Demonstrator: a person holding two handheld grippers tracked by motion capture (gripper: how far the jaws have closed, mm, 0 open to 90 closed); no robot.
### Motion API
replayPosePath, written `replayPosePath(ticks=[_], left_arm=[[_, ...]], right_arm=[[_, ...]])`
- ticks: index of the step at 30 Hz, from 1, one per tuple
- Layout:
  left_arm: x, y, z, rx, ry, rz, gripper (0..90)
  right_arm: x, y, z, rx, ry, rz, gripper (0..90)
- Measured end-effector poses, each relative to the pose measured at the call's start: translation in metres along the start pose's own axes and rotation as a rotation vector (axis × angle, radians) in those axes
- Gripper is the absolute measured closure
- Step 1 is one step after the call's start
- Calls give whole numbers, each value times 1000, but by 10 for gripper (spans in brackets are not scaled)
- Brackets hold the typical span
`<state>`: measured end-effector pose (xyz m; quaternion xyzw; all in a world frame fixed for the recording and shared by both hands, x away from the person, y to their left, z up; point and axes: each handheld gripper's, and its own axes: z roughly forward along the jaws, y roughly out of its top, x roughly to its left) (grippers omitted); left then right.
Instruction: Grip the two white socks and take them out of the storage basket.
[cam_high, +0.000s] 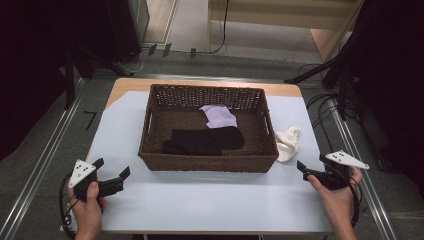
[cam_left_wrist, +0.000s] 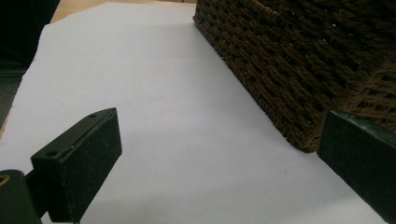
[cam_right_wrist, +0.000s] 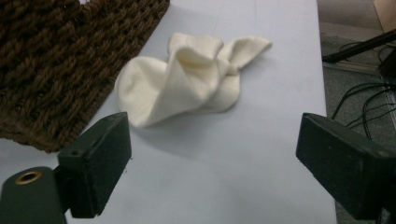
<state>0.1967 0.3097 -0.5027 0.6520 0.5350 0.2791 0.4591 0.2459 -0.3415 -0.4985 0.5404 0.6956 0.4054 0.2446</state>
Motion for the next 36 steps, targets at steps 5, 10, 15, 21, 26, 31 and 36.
replayPosePath(ticks=[5,10,15,21,26,31,36], left_arm=[[0,0,0,2,0,1,10],[0,0,0,3,0,2,10],[0,0,0,1,1,4,10],[0,0,0,4,-4,5,10],[0,0,0,4,-7,8,10],[-1,0,0,8,-8,13,10],[-1,0,1,7,-8,14,10]], right_arm=[[-5,-22,-11,-30,-32,39,36],[-11,-39,-26,-63,-55,68,23],[-12,-51,-40,-72,-68,63,23],[-14,-56,-41,-65,-71,89,24],[-9,-56,-39,-61,-90,43,34],[-7,-57,-38,-60,-101,43,49],[-8,-58,-38,-63,-103,46,66]])
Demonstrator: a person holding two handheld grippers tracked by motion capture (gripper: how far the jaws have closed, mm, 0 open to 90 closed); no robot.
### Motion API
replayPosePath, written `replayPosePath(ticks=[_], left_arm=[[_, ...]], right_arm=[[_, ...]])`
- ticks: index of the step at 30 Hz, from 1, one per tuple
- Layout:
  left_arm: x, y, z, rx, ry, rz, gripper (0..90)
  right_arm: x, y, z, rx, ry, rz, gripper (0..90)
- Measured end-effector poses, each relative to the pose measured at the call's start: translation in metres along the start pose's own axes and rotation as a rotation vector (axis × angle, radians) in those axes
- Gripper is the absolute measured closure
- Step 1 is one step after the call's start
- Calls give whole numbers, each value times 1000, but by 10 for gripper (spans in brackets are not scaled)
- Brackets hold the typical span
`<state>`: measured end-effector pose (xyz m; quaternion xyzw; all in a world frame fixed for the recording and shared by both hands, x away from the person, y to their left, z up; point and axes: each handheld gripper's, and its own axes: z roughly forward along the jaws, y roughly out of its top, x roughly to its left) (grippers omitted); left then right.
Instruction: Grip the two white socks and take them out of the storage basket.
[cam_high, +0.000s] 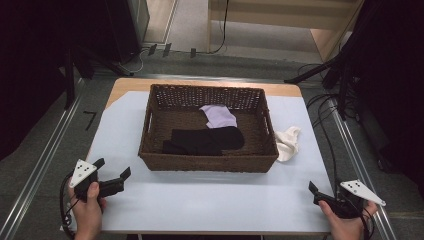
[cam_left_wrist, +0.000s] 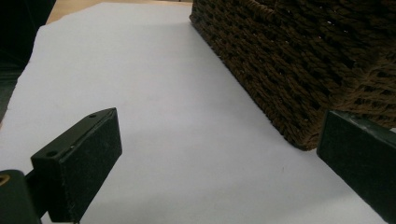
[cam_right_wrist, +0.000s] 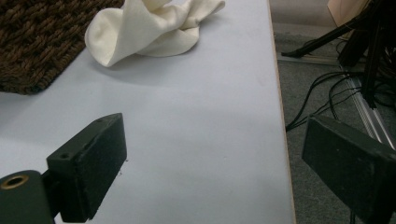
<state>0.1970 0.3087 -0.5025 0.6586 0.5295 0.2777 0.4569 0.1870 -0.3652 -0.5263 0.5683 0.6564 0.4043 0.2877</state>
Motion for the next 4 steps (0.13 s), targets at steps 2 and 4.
replayPosePath(ticks=[2,4], left_arm=[[0,0,0,2,1,-1,10],[0,0,0,3,0,-2,10]], right_arm=[[0,0,0,-2,4,4,69],[0,1,1,0,9,9,70]])
